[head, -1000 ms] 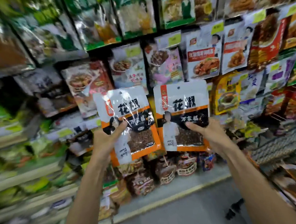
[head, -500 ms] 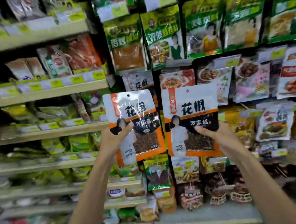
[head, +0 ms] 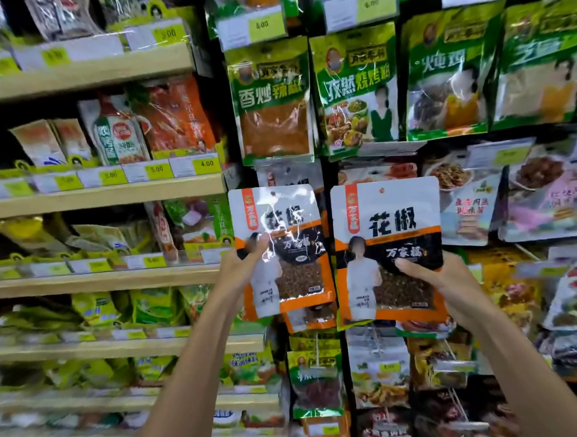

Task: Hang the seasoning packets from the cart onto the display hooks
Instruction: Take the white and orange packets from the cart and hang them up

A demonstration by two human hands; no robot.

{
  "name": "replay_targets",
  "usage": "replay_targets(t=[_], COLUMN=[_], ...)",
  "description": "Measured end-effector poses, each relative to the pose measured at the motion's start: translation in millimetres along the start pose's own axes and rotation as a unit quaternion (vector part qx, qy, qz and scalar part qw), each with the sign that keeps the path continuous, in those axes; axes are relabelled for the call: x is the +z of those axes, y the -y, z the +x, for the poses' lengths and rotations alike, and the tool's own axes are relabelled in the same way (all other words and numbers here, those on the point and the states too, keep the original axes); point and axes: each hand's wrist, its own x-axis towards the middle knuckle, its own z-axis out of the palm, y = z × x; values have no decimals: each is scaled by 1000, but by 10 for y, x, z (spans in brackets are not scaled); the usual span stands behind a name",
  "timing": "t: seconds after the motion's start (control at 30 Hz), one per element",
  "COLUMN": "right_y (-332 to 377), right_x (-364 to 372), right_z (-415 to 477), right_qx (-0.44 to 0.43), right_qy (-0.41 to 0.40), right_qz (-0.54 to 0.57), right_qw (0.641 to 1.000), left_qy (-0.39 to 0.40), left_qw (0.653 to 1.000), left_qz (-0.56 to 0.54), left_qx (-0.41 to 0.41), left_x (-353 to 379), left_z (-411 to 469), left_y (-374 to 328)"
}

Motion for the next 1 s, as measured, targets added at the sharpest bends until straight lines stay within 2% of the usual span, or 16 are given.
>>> replay_targets(t=[0.47, 0.73, 1.0], right_y=[-54, -37, -72], right_x=[-38, 181, 239], right_z=[505, 563, 610], right_qx=[5, 14, 27], right_qy=[-12, -31, -42], right_qz=[43, 66, 70], right_qw=[999, 997, 996], left_qy=[62, 61, 11], left_qw=[998, 998, 999], left_qz=[-27, -24, -19], left_qx=[-11, -16, -41], left_x=[213, 247, 457], left_z=[950, 1153, 1435], left_y=[176, 288, 355])
